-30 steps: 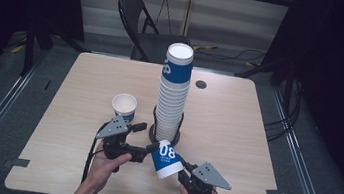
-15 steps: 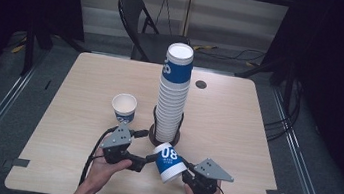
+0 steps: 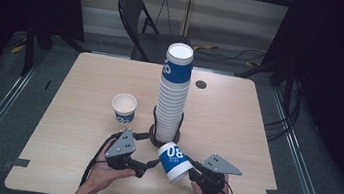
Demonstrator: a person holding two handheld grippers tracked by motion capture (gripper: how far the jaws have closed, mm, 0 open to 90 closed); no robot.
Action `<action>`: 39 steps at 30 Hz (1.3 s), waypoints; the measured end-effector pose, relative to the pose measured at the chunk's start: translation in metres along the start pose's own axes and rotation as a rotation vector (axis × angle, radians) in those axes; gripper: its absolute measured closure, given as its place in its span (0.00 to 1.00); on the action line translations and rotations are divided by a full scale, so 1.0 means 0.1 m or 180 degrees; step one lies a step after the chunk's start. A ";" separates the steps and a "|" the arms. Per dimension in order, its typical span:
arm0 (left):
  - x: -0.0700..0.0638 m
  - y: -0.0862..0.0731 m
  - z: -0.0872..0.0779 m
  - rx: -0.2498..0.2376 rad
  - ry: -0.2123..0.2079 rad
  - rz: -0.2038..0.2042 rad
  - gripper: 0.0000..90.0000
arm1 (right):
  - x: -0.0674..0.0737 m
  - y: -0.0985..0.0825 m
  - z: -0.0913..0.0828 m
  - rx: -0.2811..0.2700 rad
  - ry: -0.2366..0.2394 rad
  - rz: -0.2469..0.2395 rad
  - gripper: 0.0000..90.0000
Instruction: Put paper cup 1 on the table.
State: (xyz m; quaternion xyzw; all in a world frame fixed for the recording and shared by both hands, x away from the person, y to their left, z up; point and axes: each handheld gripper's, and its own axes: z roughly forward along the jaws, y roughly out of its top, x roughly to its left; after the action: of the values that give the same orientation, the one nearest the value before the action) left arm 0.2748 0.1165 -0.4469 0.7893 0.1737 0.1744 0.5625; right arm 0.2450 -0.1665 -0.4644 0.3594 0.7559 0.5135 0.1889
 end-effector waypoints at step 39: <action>-0.44 -0.09 0.18 0.0516 -0.0033 0.1484 0.18 | -0.05 0.19 0.08 0.0783 0.0368 -0.0035 0.95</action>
State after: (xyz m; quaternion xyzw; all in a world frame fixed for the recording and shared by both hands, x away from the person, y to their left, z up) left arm 0.2443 0.0835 -0.4644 0.8515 -0.0025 0.2808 0.4428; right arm 0.2603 -0.1608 -0.4511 0.3455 0.8247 0.4358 0.1023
